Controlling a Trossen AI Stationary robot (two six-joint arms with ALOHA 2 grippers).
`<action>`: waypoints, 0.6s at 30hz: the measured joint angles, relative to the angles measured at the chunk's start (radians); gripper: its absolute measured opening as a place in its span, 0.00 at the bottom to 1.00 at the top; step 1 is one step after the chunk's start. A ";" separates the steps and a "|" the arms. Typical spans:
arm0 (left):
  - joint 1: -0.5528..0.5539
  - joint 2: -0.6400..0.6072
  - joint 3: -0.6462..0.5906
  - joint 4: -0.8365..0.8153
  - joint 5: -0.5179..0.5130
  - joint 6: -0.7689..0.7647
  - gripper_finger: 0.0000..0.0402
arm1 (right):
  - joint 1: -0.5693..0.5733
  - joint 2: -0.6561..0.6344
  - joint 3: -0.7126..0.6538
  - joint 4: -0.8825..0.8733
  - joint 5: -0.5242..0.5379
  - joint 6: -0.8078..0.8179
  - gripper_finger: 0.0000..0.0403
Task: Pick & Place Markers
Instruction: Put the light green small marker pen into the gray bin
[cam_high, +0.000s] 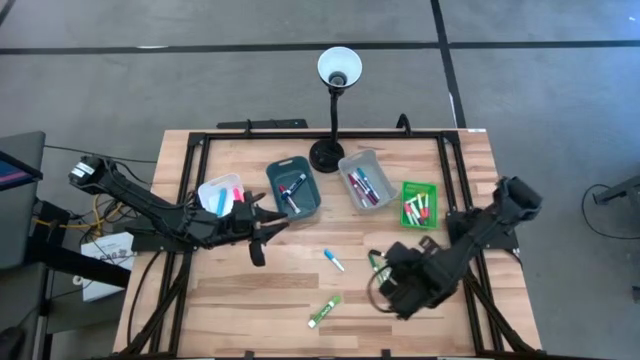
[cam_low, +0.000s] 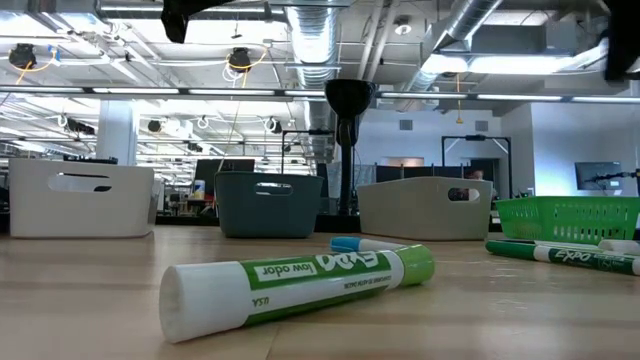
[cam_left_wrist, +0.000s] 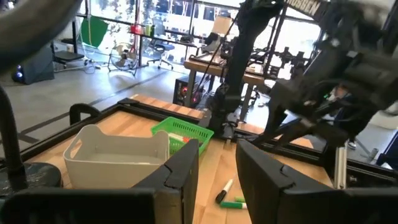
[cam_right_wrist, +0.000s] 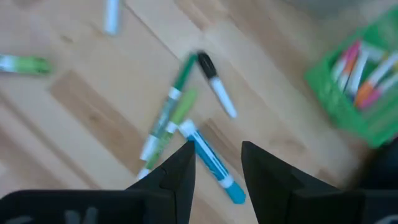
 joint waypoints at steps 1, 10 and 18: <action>0.003 0.000 0.000 0.000 0.000 0.000 0.26 | 0.012 -0.030 -0.072 0.042 -0.005 0.041 0.30; 0.024 0.006 0.000 0.062 -0.002 -0.010 0.26 | 0.000 -0.227 -0.537 0.523 -0.006 0.096 0.30; 0.086 0.095 0.001 0.112 0.168 -0.090 0.26 | -0.086 -0.220 -0.569 0.656 0.040 -0.026 0.30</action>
